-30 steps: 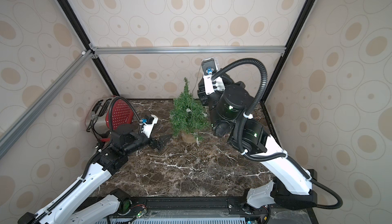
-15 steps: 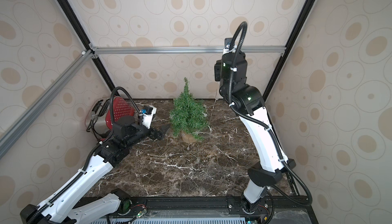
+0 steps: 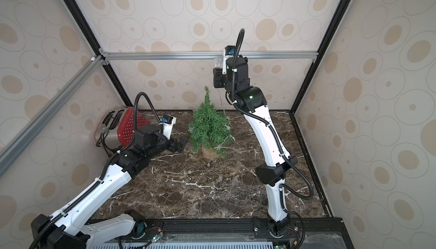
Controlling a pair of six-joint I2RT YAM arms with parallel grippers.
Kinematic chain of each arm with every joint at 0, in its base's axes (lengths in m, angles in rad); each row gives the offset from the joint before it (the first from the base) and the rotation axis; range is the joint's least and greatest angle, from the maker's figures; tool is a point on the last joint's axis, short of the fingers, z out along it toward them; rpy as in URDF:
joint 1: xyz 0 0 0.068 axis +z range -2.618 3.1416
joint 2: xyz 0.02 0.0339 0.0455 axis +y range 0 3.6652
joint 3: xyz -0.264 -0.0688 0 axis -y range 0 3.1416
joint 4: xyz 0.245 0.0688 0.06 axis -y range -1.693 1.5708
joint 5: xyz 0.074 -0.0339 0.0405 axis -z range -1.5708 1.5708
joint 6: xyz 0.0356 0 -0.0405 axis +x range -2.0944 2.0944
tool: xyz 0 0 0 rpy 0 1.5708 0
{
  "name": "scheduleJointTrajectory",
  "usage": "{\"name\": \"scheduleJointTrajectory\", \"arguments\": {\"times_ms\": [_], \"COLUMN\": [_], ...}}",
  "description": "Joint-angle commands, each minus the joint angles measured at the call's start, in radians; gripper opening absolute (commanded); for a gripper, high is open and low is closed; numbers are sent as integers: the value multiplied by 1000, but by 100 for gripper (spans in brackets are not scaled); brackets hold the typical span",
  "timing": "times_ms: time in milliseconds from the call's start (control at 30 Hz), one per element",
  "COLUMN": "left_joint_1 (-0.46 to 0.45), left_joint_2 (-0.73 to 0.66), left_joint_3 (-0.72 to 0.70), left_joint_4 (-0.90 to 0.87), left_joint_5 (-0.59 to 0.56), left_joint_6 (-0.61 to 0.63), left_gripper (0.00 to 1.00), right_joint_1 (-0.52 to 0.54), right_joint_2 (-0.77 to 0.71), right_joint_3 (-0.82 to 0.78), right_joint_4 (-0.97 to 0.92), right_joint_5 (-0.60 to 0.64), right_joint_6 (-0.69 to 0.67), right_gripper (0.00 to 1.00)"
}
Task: Wrap string light around the christmas tree
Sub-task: Wrap the light string around the Christmas tree.
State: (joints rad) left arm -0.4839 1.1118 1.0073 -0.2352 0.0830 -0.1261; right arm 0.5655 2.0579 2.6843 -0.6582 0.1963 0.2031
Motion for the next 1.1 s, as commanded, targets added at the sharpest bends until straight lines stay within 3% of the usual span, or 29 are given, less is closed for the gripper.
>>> {"name": "scheduleJointTrajectory", "arguments": {"times_ms": [0, 133, 533, 800, 1067], "left_joint_1": [6, 8, 10, 7, 4], "left_joint_2": [12, 29, 66, 122, 167], "left_joint_3": [37, 13, 14, 30, 9], "left_joint_4": [-26, -1, 22, 96, 195], "left_joint_5": [-9, 3, 24, 198, 280], "left_joint_6": [-35, -52, -110, -144, -199], "left_gripper": [99, 99, 99, 99, 99], "right_joint_1": [73, 150, 237, 237, 237], "right_joint_2": [39, 38, 37, 1, 0], "right_joint_3": [42, 43, 35, 28, 22], "right_joint_4": [24, -22, -117, -79, 27], "right_joint_5": [-121, -114, -49, 80, -20], "right_joint_6": [25, -6, -46, -61, -2], "right_gripper": [2, 3, 6, 6, 8]}}
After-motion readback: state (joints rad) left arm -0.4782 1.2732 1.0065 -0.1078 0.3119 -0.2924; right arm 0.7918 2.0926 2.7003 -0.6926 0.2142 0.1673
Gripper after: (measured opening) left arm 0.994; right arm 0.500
